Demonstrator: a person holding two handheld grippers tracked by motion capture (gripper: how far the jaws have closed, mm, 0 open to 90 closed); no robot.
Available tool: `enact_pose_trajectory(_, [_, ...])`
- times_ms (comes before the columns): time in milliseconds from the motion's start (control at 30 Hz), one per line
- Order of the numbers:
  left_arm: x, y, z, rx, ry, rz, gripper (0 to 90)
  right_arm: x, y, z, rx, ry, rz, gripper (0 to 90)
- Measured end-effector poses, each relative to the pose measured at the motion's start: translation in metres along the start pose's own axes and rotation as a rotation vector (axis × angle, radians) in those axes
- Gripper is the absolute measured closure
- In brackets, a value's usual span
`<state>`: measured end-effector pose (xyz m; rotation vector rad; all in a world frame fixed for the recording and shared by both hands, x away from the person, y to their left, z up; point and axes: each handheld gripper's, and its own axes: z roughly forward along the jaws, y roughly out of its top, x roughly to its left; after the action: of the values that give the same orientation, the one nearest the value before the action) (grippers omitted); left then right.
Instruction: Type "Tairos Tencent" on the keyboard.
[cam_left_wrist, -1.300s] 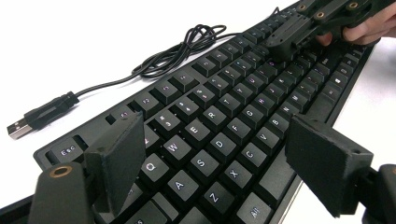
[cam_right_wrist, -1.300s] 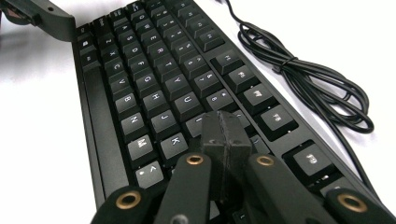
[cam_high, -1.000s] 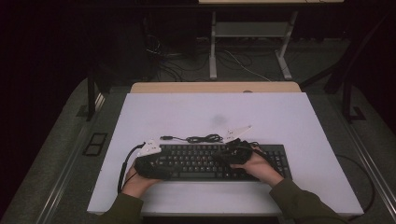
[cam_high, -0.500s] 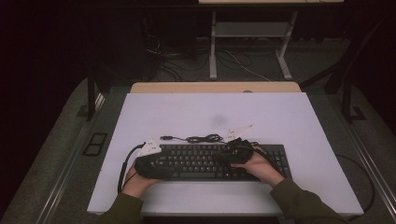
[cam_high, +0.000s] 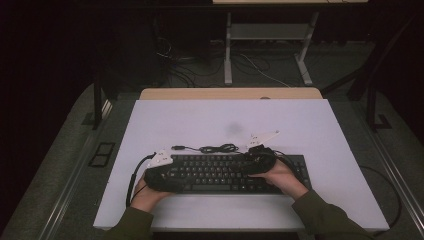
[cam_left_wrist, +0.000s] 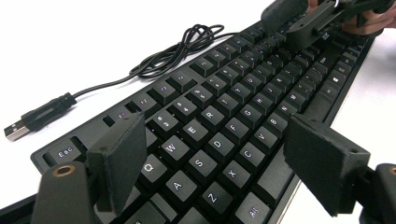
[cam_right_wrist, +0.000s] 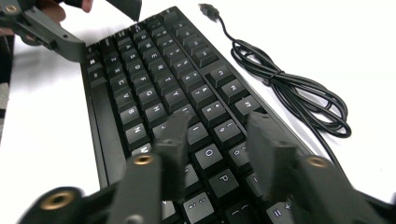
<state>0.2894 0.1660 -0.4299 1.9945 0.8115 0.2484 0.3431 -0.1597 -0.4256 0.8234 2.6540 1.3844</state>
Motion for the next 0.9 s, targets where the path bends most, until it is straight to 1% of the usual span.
enact_pose_trajectory(133, [0.0, 0.0, 0.0, 0.003, -0.003, 0.001, 20.8, -0.003, -0.001, -0.003, -0.015, -0.005, 0.011, 40.4])
enact_pose_trajectory(300, [0.0, 0.0, 0.0, 0.001, -0.009, 0.001, 22.3, -0.006, -0.002, -0.006, -0.043, -0.034, 0.023, 32.1])
enact_pose_trajectory(467, [-0.001, 0.001, 0.0, 0.0, -0.013, 0.005, 24.0, -0.008, -0.002, -0.01, -0.063, -0.062, 0.031, 28.0])
enact_pose_trajectory(600, [-0.001, 0.001, -0.001, -0.005, -0.018, 0.003, 27.8, -0.009, -0.003, -0.01, -0.079, -0.075, 0.028, 26.4])
enact_pose_trajectory(700, [-0.001, 0.001, -0.002, 0.0, -0.02, 0.003, 33.0, -0.01, -0.003, -0.01, -0.08, -0.083, 0.03, 25.2])
enact_pose_trajectory(833, [-0.001, 0.001, -0.003, 0.008, -0.015, 0.008, 47.4, -0.009, -0.004, -0.011, -0.085, -0.09, 0.031, 23.8])
enact_pose_trajectory(900, [0.0, 0.001, -0.003, 0.02, -0.003, 0.013, 55.2, -0.009, -0.004, -0.011, -0.082, -0.091, 0.025, 23.5])
